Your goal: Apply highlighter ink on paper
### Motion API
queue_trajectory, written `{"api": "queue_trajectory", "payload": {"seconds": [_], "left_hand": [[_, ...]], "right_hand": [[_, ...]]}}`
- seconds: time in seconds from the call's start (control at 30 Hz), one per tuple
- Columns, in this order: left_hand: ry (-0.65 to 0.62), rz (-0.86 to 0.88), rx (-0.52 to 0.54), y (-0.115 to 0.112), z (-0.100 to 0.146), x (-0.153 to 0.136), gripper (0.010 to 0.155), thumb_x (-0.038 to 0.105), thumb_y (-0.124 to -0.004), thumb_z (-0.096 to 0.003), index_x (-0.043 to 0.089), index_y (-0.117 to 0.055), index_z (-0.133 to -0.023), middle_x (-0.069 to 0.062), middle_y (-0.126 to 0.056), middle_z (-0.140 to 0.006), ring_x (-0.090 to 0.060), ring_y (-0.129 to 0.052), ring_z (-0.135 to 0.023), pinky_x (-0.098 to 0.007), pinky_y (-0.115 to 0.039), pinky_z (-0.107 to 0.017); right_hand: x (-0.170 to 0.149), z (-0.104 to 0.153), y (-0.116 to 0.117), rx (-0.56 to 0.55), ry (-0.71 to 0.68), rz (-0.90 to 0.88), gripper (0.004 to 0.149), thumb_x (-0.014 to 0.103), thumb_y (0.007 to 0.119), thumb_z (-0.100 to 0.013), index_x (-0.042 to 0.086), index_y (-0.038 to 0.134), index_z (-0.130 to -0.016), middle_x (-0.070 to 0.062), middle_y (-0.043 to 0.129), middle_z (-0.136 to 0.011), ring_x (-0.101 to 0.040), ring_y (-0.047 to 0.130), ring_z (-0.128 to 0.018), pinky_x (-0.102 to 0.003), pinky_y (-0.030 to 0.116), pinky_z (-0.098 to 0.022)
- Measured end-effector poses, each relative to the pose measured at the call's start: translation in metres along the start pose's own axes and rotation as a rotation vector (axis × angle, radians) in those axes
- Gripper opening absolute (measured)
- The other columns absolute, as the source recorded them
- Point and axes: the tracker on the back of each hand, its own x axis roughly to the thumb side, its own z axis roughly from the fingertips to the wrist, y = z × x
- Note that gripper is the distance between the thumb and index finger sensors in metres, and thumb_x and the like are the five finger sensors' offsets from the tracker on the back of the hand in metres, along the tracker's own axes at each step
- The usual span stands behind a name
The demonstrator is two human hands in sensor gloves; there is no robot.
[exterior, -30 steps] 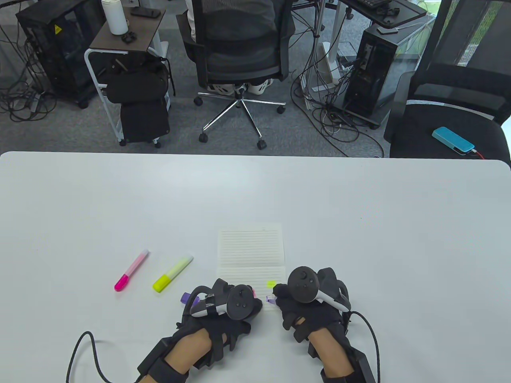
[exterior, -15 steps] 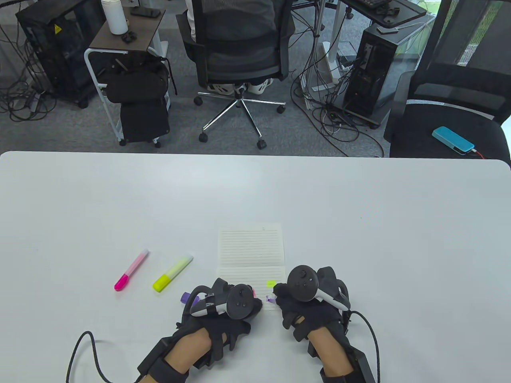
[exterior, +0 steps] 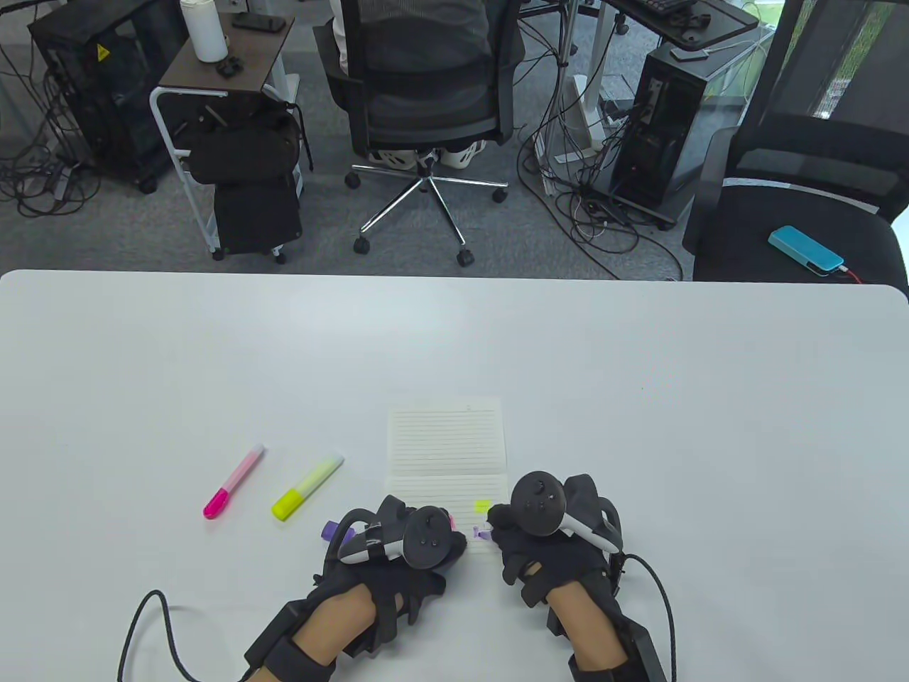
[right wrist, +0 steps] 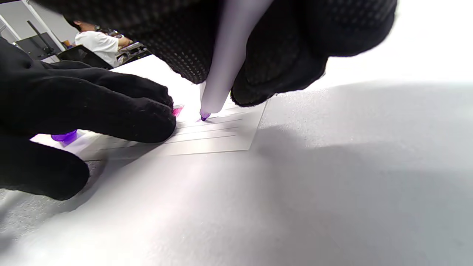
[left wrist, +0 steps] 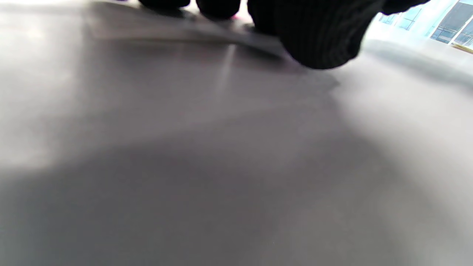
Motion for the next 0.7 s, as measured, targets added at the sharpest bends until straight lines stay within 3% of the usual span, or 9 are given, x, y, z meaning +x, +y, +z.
{"api": "queue_trajectory", "payload": {"seconds": [0.1,0.23,0.37,0.5,0.63,0.7], "left_hand": [[0.0,-0.001,0.0,0.0001,0.0,0.0001,0.068,0.046,-0.081,-0.0425,0.036,-0.055,-0.105,-0.002,-0.04,-0.115,-0.038,-0.046,-0.101,-0.06,-0.048,-0.073],[0.0,0.002,-0.001,0.0,-0.0001,-0.0002,0.068,0.046,-0.081,-0.0424,0.036,-0.056,-0.105,-0.002,-0.04,-0.115,-0.038,-0.046,-0.101,-0.06,-0.048,-0.073],[0.0,0.001,-0.003,0.0,-0.0002,-0.0001,0.068,0.046,-0.081,-0.0425,0.036,-0.055,-0.105,-0.001,-0.039,-0.115,-0.038,-0.045,-0.101,-0.06,-0.048,-0.073],[0.001,0.003,-0.003,-0.0003,-0.0003,-0.0004,0.068,0.046,-0.081,-0.0424,0.036,-0.055,-0.105,-0.001,-0.04,-0.115,-0.038,-0.045,-0.101,-0.06,-0.048,-0.073],[0.001,0.002,-0.005,-0.0002,-0.0003,-0.0005,0.068,0.046,-0.081,-0.0424,0.036,-0.055,-0.105,-0.001,-0.039,-0.115,-0.038,-0.045,-0.101,-0.06,-0.048,-0.073],[0.001,0.002,-0.005,-0.0003,-0.0003,-0.0005,0.069,0.046,-0.081,-0.0425,0.036,-0.055,-0.105,-0.001,-0.039,-0.115,-0.038,-0.045,-0.101,-0.06,-0.048,-0.073]], "right_hand": [[-0.0008,-0.0025,0.0017,-0.079,-0.001,0.036,0.04,0.029,0.081,-0.061,0.016,0.08,-0.099,-0.015,0.093,-0.081,-0.033,0.094,-0.05,-0.044,0.082,-0.037],[0.0005,-0.0001,-0.0002,0.005,0.006,0.001,0.04,0.028,0.083,-0.061,0.015,0.081,-0.098,-0.015,0.093,-0.08,-0.033,0.094,-0.05,-0.044,0.082,-0.037],[0.0007,-0.0013,0.0019,-0.075,0.007,0.04,0.04,0.029,0.081,-0.061,0.016,0.08,-0.099,-0.015,0.093,-0.081,-0.033,0.094,-0.05,-0.044,0.082,-0.037],[0.0005,0.0,-0.0004,0.006,0.012,0.006,0.04,0.028,0.082,-0.061,0.015,0.081,-0.098,-0.015,0.093,-0.08,-0.033,0.094,-0.05,-0.045,0.082,-0.037],[0.0005,-0.0011,0.0014,-0.066,0.007,0.038,0.04,0.029,0.082,-0.061,0.016,0.081,-0.099,-0.015,0.093,-0.081,-0.033,0.094,-0.05,-0.044,0.082,-0.037],[0.0001,-0.001,0.0002,-0.028,0.018,0.019,0.04,0.029,0.082,-0.061,0.016,0.081,-0.099,-0.015,0.093,-0.081,-0.033,0.094,-0.05,-0.044,0.082,-0.037]]}}
